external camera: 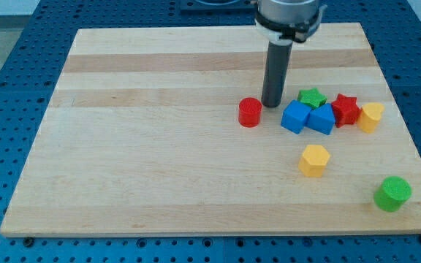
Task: Move the red circle to the bottom side of the board
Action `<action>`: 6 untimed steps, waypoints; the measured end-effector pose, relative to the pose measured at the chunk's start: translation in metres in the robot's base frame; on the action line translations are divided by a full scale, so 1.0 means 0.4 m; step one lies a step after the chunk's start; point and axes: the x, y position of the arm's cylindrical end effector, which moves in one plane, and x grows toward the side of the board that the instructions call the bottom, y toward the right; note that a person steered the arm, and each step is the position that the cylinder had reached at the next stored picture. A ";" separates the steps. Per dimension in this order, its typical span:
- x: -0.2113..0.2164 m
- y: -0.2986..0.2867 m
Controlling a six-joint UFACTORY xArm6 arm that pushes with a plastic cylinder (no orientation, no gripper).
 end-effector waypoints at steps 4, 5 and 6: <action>0.040 -0.206; 0.086 -0.300; 0.158 -0.392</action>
